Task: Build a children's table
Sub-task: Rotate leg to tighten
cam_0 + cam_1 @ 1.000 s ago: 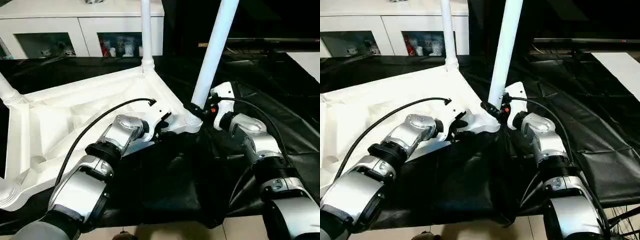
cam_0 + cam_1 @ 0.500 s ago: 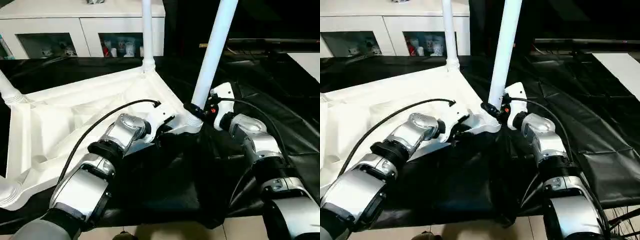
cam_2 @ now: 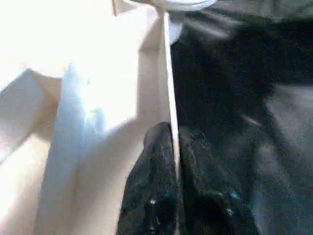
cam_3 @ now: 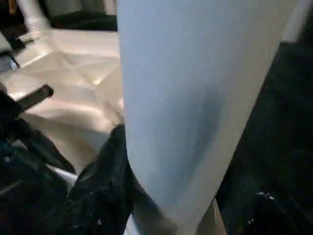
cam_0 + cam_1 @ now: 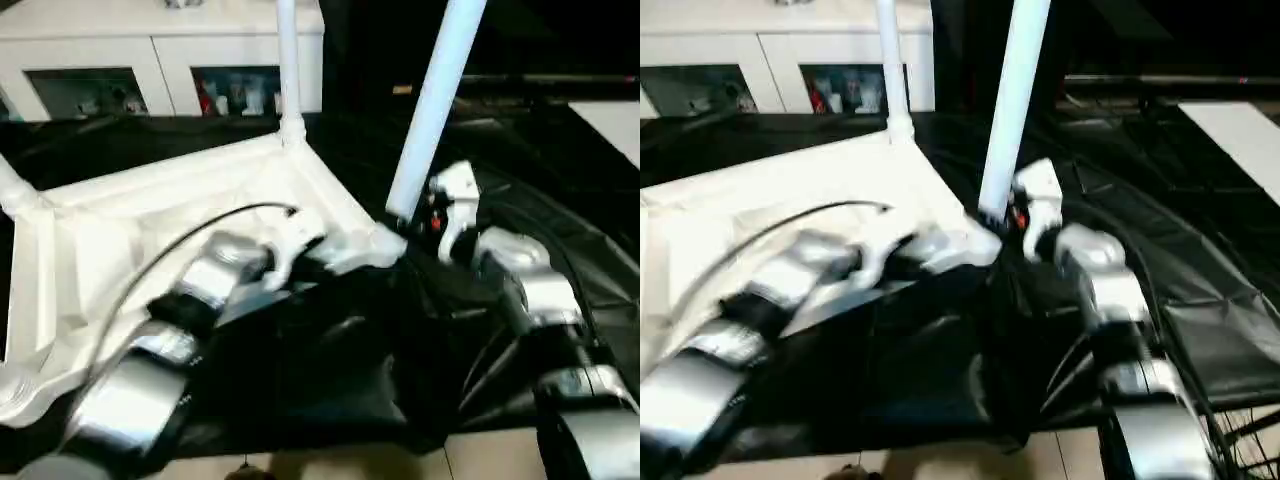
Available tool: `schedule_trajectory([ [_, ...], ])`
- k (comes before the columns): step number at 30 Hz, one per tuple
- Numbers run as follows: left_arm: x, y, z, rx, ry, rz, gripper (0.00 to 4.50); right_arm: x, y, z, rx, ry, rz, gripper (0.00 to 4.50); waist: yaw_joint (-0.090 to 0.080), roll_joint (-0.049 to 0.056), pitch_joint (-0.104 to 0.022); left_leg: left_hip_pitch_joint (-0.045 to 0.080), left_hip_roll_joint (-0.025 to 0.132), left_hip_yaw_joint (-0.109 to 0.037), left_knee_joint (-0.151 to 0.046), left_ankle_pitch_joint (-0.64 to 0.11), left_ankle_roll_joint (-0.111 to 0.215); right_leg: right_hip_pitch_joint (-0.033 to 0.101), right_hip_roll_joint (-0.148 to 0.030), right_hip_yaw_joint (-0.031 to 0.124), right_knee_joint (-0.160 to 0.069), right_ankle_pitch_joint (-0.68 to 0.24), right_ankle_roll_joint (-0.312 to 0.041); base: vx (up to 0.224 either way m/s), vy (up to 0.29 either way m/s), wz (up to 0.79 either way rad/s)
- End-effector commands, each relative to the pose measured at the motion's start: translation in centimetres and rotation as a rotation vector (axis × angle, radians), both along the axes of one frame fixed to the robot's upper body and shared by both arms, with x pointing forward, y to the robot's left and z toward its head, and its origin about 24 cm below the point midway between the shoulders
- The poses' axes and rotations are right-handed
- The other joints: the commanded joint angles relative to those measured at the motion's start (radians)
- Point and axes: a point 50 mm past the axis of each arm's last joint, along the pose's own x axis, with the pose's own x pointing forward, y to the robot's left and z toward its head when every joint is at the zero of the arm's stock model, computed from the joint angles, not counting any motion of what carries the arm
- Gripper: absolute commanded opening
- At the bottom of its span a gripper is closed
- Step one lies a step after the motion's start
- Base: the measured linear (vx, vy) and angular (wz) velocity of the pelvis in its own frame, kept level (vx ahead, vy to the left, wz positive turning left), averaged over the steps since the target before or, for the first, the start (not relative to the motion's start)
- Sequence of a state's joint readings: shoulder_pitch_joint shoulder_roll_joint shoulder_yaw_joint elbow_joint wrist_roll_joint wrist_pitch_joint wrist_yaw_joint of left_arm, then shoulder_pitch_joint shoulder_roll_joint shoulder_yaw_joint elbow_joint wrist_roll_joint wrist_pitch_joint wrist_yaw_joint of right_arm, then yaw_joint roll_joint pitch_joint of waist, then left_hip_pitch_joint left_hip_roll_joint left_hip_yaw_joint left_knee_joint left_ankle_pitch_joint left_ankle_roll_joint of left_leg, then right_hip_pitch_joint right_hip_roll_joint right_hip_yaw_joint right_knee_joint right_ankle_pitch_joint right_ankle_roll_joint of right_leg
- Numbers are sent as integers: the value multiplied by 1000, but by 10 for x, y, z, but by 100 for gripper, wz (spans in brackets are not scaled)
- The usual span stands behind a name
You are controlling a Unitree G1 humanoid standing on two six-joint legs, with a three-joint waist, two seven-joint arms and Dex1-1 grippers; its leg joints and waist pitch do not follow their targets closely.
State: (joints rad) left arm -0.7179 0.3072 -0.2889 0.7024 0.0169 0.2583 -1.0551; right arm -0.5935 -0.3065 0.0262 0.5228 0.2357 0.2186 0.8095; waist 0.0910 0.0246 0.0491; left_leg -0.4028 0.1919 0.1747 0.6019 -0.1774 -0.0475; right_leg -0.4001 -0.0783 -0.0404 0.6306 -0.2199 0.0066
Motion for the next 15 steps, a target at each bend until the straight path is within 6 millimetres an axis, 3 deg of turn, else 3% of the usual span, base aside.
schedule_trajectory([
  [1,-18,1,-12,25,63,-86,5,-4,4,5,-11,-7,59,185,2,3,-70,29,41,-9,-63,-83,95,57,-58,26,-50,169,-326,0,0,0],
  [3,-20,3,-14,36,63,-83,0,-4,4,3,-16,-4,58,185,1,4,-66,36,40,-5,-67,-136,65,48,-58,29,-59,85,-314,0,0,0],
  [7,-25,8,-19,82,54,-85,0,-2,4,2,-18,-14,21,185,-1,3,-61,35,38,-5,-75,-165,25,49,-59,32,-66,8,-287,0,0,0],
  [8,-26,8,-19,86,53,-88,0,-1,4,4,-14,-19,16,185,-3,-2,-63,33,38,-6,-75,-160,20,51,-60,33,-65,12,-280,0,0,0],
  [15,-27,0,-9,46,8,-97,0,-3,2,9,-23,-3,32,185,-1,-1,-68,31,34,-4,-67,-89,44,51,-56,32,-57,100,-276,0,0,0],
])
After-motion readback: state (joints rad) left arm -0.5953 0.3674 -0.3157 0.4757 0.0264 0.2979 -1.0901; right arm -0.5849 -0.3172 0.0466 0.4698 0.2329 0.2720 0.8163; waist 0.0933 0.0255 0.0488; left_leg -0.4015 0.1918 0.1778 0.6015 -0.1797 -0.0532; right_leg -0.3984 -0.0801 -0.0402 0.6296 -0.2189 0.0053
